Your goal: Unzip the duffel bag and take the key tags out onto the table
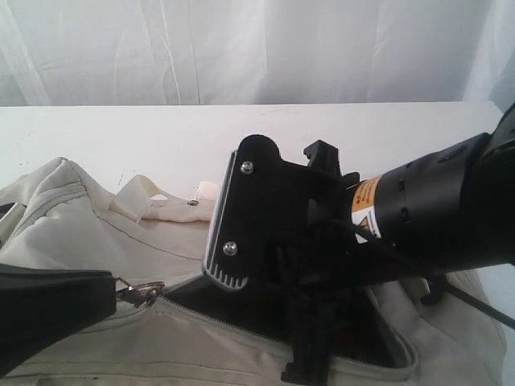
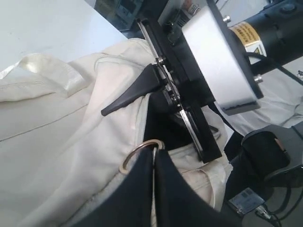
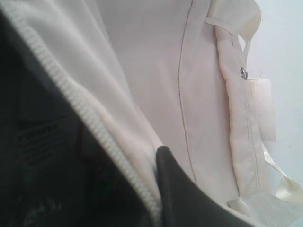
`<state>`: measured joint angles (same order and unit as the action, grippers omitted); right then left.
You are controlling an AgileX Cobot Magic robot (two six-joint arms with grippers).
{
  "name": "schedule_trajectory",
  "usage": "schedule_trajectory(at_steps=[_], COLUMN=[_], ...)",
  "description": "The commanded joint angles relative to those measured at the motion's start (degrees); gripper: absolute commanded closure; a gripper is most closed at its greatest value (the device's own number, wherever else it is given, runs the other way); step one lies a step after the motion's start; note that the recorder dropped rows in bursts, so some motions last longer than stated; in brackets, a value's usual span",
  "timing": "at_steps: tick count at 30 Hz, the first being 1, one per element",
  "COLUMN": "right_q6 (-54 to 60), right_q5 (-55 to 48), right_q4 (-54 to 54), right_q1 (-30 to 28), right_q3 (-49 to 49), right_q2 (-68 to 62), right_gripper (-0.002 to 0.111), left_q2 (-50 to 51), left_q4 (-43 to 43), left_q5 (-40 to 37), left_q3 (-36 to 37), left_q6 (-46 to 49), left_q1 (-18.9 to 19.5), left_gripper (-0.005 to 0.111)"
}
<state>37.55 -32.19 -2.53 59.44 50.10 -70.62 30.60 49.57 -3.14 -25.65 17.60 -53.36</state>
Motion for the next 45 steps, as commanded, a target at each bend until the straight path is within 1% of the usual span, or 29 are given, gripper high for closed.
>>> schedule_trajectory(at_steps=[1,4,9,14,16,20,22,24,25,28,29,30,31,33,37,41,43,45], right_q6=[-0.8,-1.08,-5.71,-6.64,-7.61,-8.09,-8.09,-8.09,-8.09,-8.09,-8.09,-8.09,-8.09,-8.09,-9.38,-11.23,-12.09,-13.84], right_q5=[-2.22,-2.04,-2.04,-1.67,-0.94,0.68,2.21,4.02,4.68,5.77,5.77,5.77,5.94,6.02,6.72,9.09,9.75,9.5], right_q4=[5.38,5.96,9.7,9.43,9.43,7.46,5.97,4.04,3.25,3.0,2.96,2.96,2.96,2.53,2.08,2.08,2.08,2.08], right_q1=[-1.25,-1.25,-1.25,-1.25,-1.25,-1.25,-1.25,-1.25,-1.25,-1.25,-1.25,-1.25,-1.25,-1.25,-1.25,-1.25,-1.25,-1.25], right_q3=[-0.81,-0.81,-0.81,-0.81,-0.81,-0.81,-0.81,-0.66,-0.53,0.23,0.5,0.65,0.71,0.71,0.71,0.71,0.71,0.8], right_q2=[-0.06,-0.06,-0.06,-0.06,-0.06,-0.06,0.05,0.15,0.29,0.31,0.31,0.31,0.31,0.31,1.29,4.11,5.99,7.63], right_gripper=[0.108,0.108,0.108,0.108,0.108,0.108,0.108,0.108,0.107,0.103,0.1,0.098,0.096,0.09,0.076,0.061,0.057,0.057], left_q2=[-2.83,-2.83,-2.83,-2.83,-2.7,-2.6,-2.6,-2.6,-2.6,-2.33,-2.13,-1.83,-1.12,0.34,2.83,3.09,3.09,3.09], left_q4=[2.15,1.93,1.26,1.26,1.0,-1.09,-2.36,-4.07,-4.76,-5.75,-5.75,-5.54,-5.28,-4.02,2.4,4.37,4.37,4.37], left_q5=[2.04,0.98,0.29,-1.29,-5.05,-15.13,-17.73,-18.57,-18.57,-17.24,-16.57,-15.83,-14.79,-12.91,-8.4,-5.24,-4.94,-5.44], left_q3=[-0.79,-0.79,-0.75,-0.75,-0.75,-0.75,-0.75,-0.75,-0.61,0.83,1.82,3.03,4.41,6.91,10.83,11.16,11.16,11.16], left_q6=[-0.46,-0.25,0.26,0.26,0.26,0.15,0.15,0.15,0.15,0.15,0.15,0.15,0.15,0.15,0.15,0.44,0.55,0.55], left_q1=[-0.01,-0.01,-0.01,-0.01,-0.01,-0.01,-0.01,-0.01,-0.01,-0.01,-0.01,-0.01,-0.01,-0.01,-0.01,-0.01,-0.01,-0.01], left_gripper=[0.107,0.107,0.107,0.107,0.107,0.106,0.1,0.088,0.08,0.054,0.048,0.044,0.043,0.043,0.044,0.044,0.046,0.047])
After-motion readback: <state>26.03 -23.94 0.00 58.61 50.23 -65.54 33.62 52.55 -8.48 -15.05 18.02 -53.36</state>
